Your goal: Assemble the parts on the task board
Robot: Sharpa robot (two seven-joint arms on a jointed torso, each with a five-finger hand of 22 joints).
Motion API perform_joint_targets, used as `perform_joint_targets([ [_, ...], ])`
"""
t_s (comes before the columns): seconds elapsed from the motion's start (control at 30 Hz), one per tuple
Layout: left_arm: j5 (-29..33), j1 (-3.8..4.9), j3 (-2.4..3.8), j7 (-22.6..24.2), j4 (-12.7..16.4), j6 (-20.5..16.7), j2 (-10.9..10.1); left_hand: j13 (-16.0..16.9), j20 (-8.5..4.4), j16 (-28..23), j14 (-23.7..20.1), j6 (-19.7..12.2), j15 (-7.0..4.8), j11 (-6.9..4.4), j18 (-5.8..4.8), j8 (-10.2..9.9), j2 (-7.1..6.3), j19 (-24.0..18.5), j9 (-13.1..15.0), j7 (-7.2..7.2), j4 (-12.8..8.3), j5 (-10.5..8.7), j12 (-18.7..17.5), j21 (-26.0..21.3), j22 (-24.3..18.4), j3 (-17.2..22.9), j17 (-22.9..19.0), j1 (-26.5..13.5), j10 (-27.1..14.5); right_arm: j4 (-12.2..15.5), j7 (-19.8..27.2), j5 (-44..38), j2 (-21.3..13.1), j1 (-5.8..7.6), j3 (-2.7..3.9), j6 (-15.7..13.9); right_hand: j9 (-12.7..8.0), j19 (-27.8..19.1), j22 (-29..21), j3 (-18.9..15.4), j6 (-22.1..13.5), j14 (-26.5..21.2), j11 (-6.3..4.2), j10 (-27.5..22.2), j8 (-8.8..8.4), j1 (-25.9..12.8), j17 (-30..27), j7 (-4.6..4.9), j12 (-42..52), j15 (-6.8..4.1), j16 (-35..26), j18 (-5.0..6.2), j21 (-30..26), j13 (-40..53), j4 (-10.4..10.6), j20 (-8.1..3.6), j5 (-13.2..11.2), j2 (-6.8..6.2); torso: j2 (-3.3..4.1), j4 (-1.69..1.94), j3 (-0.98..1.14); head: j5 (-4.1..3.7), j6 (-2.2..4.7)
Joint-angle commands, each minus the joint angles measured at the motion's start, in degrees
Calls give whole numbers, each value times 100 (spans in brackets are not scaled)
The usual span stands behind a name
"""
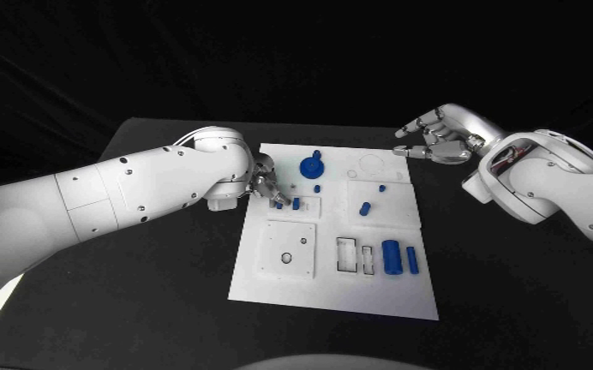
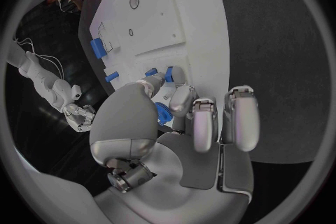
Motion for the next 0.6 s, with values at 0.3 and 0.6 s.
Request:
perform_joint_targets([
  [0.3,-23,-34,-24,-64,5,-66,-24,-3,-46,18,584,26,-45,-16,-37,29,8,381,5,-4,83,44,26,13,714,-475,1510,-81,35,10,3,-23,-3,-3,0,60,-3,-49,-5,-26,23,519,15,-36,31,-2,1146,-20,-20,16,-35,82,-20,113,12,-10,-6,37,4,-1,2,-6,-5],
  [0.6,238,-33,-12,-35,114,-465,-132,-185,-46,18,584,-102,-37,7,21,-2,-8,304,4,28,91,54,-128,-193,470,-892,1510,-98,-92,2,7,-23,-2,-3,0,63,-3,-49,-5,-26,23,519,15,-36,31,-2,1146,-20,-20,16,-35,82,-20,113,12,-10,-6,37,5,-2,1,-19,-1],
])
